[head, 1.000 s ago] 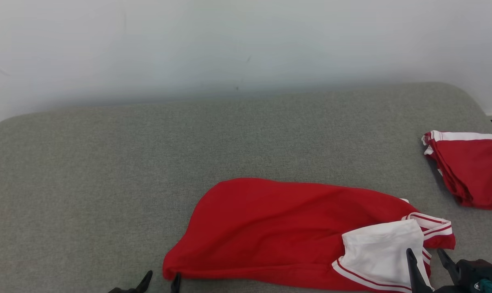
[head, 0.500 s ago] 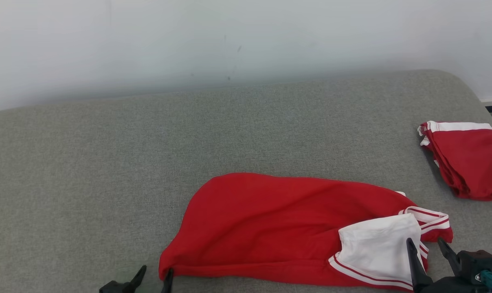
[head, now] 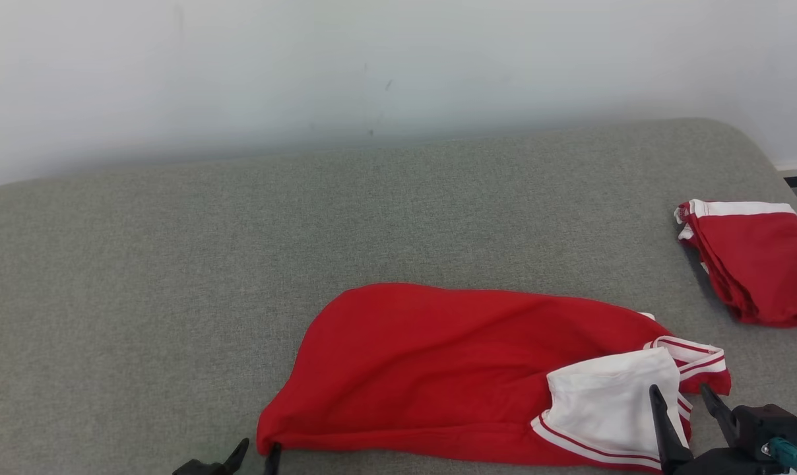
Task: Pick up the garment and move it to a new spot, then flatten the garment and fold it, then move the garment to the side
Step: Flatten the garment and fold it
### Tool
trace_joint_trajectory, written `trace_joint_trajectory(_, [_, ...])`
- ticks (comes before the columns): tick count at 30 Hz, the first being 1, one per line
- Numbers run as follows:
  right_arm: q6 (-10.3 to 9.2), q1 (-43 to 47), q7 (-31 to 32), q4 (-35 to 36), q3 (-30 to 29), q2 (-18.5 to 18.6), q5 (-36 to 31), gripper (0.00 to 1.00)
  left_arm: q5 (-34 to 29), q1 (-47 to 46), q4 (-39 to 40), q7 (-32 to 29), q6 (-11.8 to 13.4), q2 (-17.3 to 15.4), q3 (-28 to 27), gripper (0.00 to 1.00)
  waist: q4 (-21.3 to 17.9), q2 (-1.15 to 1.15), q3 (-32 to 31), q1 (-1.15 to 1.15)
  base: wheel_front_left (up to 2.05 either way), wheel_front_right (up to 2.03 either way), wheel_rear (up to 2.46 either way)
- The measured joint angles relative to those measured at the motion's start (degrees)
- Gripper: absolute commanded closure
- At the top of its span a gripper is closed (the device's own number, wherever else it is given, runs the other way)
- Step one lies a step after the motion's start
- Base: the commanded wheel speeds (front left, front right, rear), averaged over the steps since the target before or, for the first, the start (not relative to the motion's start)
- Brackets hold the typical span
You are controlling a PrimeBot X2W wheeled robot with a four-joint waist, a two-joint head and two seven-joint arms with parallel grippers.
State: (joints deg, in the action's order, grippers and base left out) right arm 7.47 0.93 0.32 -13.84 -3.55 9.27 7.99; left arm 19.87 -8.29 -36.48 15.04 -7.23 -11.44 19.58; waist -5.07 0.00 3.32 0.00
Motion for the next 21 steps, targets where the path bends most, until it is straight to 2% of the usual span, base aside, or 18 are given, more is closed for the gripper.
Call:
trace_joint_trajectory(1, [0.00,0.01,0.01,0.10,0.03,0.01,0.01,0.00,-0.10,-0.36,-0.26,0.00,0.01,0.21,-0.05,0.40,-0.07,0.00,0.00,0.00,0.00,0.00,0.00])
trace_joint_trajectory(4, [0.00,0.02,0.22,0.24,0.13,0.08,0.09,0.00,-0.21,-1.27,-1.33,0.00,0.16,0.81,-0.16,0.45,-0.42,0.00,0.03,0.00,0.00,0.00,0.00])
trace_joint_trajectory(5, [0.00,0.03,0.26,0.23,0.14,0.10,0.11,0.00,-0.22,-1.53,-1.65,0.00,0.16,1.01,-0.16,0.51,-0.58,0.00,0.04,0.00,0.00,0.00,0.00])
trace_joint_trajectory(6, [0.00,0.03,0.48,0.22,0.09,0.13,0.21,0.00,-0.23,-1.69,-1.89,0.00,0.16,1.19,-0.13,0.69,-0.75,0.00,0.04,0.00,0.00,0.00,0.00])
trace_joint_trajectory(7, [0.00,0.04,0.70,0.19,0.04,0.22,0.35,0.00,-0.24,-1.77,-2.08,0.00,0.16,1.27,-0.14,0.97,-0.92,0.00,0.05,0.00,0.00,0.00,0.00])
trace_joint_trajectory(8, [0.00,0.07,0.93,0.14,-0.05,0.33,0.43,0.00,-0.32,-1.83,-2.26,0.00,0.16,1.31,-0.16,1.00,-1.07,0.00,0.05,0.00,0.00,0.00,0.00])
trace_joint_trajectory(15, [0.00,-0.19,3.04,0.05,-0.34,1.12,1.11,0.00,-0.36,-1.66,-1.91,0.00,0.15,1.58,-1.08,1.00,-1.33,0.00,0.54,0.00,0.00,0.00,0.00])
trace_joint_trajectory(21, [0.00,-4.61,5.91,-1.85,2.04,3.57,1.42,0.00,-0.38,-1.57,-1.51,0.01,0.10,1.71,-1.45,1.00,-0.93,0.00,1.57,0.00,0.00,0.00,0.00])
